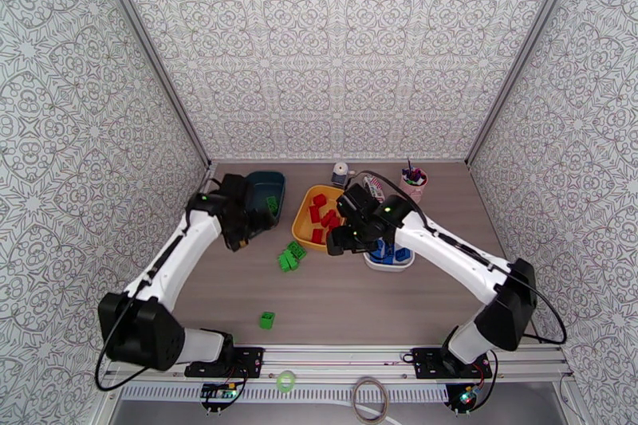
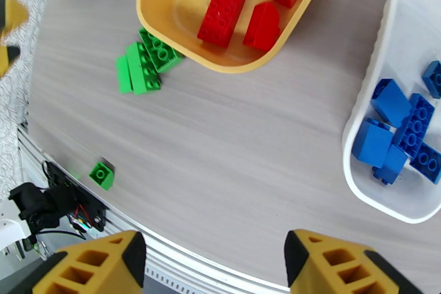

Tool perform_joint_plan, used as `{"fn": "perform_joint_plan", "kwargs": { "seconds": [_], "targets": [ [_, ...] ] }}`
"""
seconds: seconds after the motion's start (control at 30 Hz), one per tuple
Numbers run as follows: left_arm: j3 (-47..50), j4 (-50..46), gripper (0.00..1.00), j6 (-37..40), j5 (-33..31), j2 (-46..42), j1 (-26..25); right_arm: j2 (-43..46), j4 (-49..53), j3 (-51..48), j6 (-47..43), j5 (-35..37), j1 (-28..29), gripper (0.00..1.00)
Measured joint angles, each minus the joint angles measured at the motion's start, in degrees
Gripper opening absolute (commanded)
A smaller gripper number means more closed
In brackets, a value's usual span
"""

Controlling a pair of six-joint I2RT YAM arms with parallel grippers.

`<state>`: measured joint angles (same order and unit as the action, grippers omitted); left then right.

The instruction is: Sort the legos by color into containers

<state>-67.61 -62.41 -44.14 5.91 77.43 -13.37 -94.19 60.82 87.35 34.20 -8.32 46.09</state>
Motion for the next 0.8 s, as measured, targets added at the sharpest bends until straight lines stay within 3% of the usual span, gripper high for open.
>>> {"fn": "perform_joint_plan", "kwargs": {
  "seconds": [0.37, 0.8],
  "targets": [
    [17.0, -2.5, 0.99, -15.0, -2.1, -14.9, -13.7, -6.1, -0.3, 6.0, -2.7, -2.7, 1.6, 0.7],
    [24.8, -5.5, 0.99, -32.1, -4.9, -22.4, -30.9, -6.8, -0.4, 6.3, -2.8, -3.2, 4.6, 0.72]
  ]
}}
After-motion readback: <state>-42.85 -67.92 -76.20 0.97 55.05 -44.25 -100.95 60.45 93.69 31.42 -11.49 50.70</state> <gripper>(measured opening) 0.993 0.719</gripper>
